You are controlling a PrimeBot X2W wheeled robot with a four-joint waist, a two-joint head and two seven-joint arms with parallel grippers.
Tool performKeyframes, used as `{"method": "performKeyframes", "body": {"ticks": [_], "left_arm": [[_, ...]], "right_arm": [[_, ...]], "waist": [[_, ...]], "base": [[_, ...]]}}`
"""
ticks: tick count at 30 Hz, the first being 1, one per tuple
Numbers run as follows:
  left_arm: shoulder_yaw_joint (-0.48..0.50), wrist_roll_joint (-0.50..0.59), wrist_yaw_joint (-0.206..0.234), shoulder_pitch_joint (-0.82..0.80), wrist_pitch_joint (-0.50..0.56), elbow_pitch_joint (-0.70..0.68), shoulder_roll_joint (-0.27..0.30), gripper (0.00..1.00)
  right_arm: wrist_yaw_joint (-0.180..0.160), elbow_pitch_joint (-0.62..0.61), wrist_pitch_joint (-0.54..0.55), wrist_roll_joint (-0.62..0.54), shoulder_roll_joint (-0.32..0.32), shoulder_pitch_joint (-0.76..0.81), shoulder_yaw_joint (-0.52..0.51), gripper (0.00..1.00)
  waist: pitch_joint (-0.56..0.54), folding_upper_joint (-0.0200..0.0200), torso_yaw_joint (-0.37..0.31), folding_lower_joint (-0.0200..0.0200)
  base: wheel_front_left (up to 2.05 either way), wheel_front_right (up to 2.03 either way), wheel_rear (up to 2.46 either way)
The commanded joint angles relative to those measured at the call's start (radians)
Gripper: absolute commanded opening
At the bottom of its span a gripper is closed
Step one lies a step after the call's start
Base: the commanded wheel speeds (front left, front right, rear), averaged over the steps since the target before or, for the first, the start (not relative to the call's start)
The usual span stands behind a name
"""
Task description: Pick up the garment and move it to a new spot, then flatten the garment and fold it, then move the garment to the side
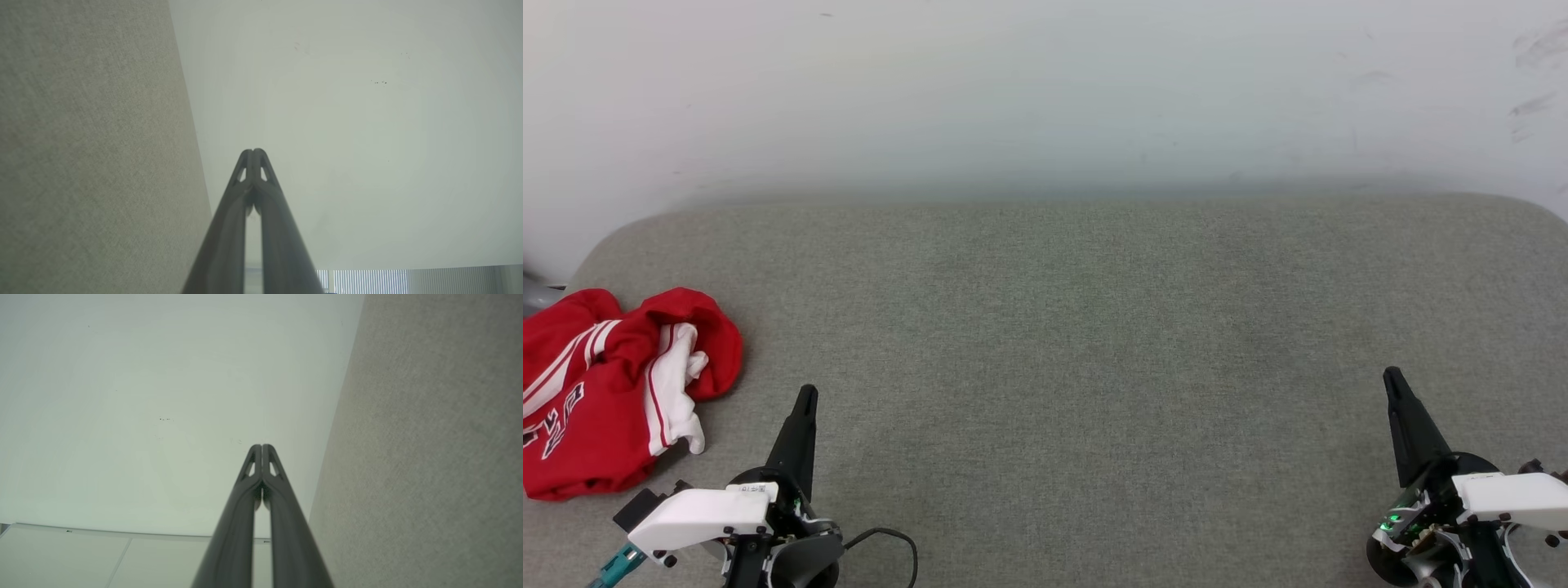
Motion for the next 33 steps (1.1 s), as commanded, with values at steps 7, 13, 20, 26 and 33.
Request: {"method": "performKeyframes", "body": {"ticks": [7,13,20,26,33], "left_arm": [[0.002,0.0,-0.002,-0.006,0.002,-0.004,-0.001,0.0],[0.002,0.001,-0.002,-0.006,0.001,-0.004,-0.001,0.0],[0.002,0.0,-0.002,-0.006,0.001,-0.004,-0.001,0.0],[0.002,0.0,-0.002,-0.006,0.001,-0.004,-0.001,0.0],[0.002,0.0,-0.002,-0.006,0.001,-0.004,-0.001,0.0]], "right_arm": [[0.0,0.001,-0.001,-0.004,0.003,-0.013,0.0,0.0],[0.0,0.001,-0.001,-0.004,0.003,-0.013,0.0,0.0],[0.0,0.001,-0.001,-0.004,0.003,-0.013,0.0,0.0],[0.0,0.001,-0.001,-0.004,0.003,-0.013,0.0,0.0],[0.0,0.001,-0.001,-0.005,0.003,-0.013,0.0,0.0]], "waist": [[0.0,0.0,0.0,0.0],[0.0,0.0,0.0,0.0],[0.0,0.0,0.0,0.0],[0.0,0.0,0.0,0.0],[0.0,0.0,0.0,0.0]], "base": [[0.0,0.0,0.0],[0.0,0.0,0.0],[0.0,0.0,0.0],[0.0,0.0,0.0],[0.0,0.0,0.0]]}}
